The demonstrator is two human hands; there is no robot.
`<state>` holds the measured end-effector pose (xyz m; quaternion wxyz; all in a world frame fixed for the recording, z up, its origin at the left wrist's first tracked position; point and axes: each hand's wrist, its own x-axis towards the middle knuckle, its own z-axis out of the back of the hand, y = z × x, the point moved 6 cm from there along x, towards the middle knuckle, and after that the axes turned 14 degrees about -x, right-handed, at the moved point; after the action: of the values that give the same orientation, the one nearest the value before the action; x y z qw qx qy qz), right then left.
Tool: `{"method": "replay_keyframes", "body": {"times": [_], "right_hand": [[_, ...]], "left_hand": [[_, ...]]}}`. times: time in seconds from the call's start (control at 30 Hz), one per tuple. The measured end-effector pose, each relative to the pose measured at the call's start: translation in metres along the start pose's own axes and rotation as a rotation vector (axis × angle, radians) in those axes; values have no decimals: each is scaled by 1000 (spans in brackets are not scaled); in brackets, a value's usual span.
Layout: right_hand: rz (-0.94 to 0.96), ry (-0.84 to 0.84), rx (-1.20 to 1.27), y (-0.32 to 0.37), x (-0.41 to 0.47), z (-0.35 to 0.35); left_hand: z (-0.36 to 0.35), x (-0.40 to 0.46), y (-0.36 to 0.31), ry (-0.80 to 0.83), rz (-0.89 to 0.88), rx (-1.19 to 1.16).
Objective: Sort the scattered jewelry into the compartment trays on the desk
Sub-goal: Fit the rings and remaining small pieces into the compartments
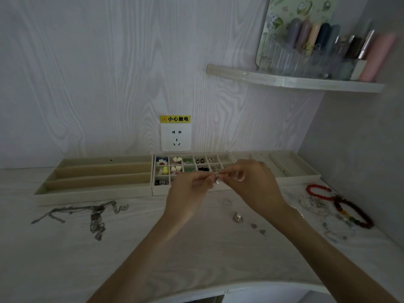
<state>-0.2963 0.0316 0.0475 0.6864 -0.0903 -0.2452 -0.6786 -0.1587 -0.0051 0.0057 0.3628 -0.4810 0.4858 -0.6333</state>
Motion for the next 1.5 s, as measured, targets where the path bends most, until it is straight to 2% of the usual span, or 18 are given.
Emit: {"method": "replay_keyframes", "body": {"times": [0.13, 0.27, 0.37, 0.5, 0.73, 0.83, 0.97, 1.13, 1.5], "right_hand": [[-121, -37, 150, -21, 22, -12], [-110, -12, 303, -35, 47, -21], [-80, 42, 288, -44, 68, -28], [-42, 31, 172, -58, 91, -35], [156, 197, -199, -73, 108, -62], [207, 205, -238, -76, 112, -71], [226, 211, -215, -79, 117, -77], [228, 251, -210, -80, 120, -88], [222, 249, -253, -80, 124, -95]], "left_hand": [[-13, 17, -4, 7, 15, -166], [-18, 33, -2, 35, -6, -223], [-14, 45, 9, 70, -13, -112], [-8, 49, 21, 112, 48, -26], [29, 38, 13, -109, -131, 557], [44, 37, 9, -192, -166, 686], [73, 39, 14, -312, -106, 864], [92, 42, 23, -362, -19, 901], [90, 41, 22, -364, -9, 859]]}}
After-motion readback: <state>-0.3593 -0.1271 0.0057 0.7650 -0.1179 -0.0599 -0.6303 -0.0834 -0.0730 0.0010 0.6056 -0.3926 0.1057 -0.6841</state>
